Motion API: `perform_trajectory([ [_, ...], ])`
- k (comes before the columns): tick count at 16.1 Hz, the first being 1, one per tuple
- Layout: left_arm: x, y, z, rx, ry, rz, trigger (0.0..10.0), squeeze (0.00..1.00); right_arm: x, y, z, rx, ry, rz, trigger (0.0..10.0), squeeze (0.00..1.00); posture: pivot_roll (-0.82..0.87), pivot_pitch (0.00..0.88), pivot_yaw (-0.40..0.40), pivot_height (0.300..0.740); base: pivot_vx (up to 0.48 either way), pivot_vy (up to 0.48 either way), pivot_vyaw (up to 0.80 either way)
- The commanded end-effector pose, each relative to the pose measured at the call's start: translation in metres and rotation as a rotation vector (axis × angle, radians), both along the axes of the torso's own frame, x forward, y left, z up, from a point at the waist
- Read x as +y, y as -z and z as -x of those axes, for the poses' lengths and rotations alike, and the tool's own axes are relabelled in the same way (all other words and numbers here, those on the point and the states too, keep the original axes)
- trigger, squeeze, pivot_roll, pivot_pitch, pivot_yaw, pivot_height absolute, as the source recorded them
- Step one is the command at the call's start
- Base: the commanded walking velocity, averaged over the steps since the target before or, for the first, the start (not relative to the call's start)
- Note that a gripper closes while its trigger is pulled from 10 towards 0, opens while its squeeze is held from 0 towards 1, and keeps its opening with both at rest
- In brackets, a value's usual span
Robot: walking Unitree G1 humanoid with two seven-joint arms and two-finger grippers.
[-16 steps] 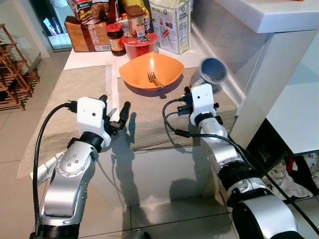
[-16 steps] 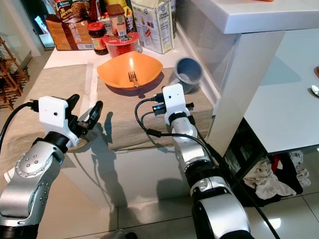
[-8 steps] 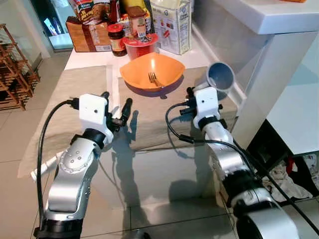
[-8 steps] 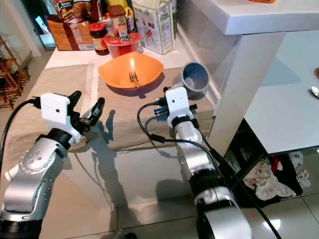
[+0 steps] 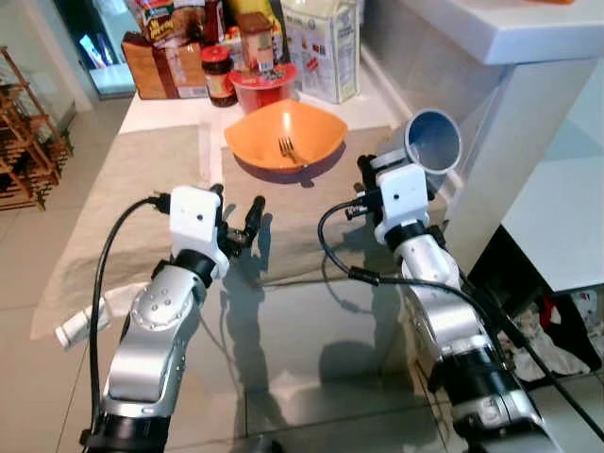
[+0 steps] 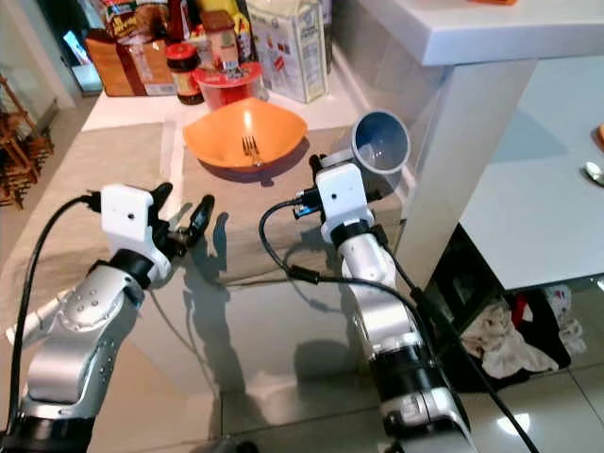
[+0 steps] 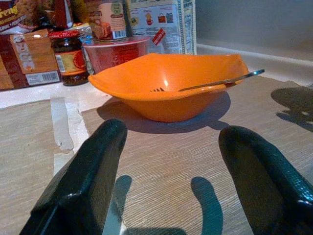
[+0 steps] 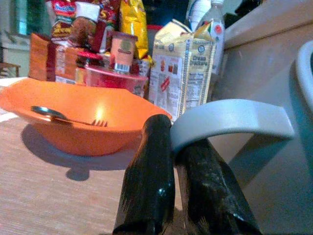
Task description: Setting the table
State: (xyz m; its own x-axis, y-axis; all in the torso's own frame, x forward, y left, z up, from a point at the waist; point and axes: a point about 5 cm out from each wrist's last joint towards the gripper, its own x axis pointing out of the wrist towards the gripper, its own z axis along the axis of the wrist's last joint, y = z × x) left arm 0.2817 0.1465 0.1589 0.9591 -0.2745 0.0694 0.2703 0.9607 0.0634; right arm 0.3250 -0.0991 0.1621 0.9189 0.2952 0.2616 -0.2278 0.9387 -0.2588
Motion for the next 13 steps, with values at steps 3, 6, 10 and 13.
perform_trajectory([
  [3, 0.010, 0.005, 0.002, 0.010, -0.080, 0.029, 10.0, 0.00, 0.000, -0.007, 0.017, -0.028, -0.036, 0.015, 0.0, 0.00, -0.07, 0.000, 0.059, 0.740, 0.000, 0.000, 0.00],
  [6, 0.025, 0.017, 0.016, 0.061, -0.148, 0.055, 10.0, 0.00, -0.012, 0.008, 0.039, 0.020, -0.032, 0.038, 0.0, 0.00, -0.07, 0.000, 0.050, 0.740, 0.000, 0.000, 0.00],
  [10, 0.029, 0.014, 0.036, 0.060, -0.129, 0.043, 10.0, 0.00, -0.033, 0.019, 0.066, 0.049, 0.006, 0.064, 0.0, 0.00, -0.07, 0.000, 0.060, 0.740, 0.000, 0.000, 0.00],
  [13, 0.028, 0.018, 0.047, 0.077, -0.105, 0.047, 10.0, 0.00, -0.033, 0.021, 0.072, 0.060, 0.006, 0.063, 0.0, 0.00, -0.07, 0.000, 0.061, 0.740, 0.000, 0.000, 0.00],
])
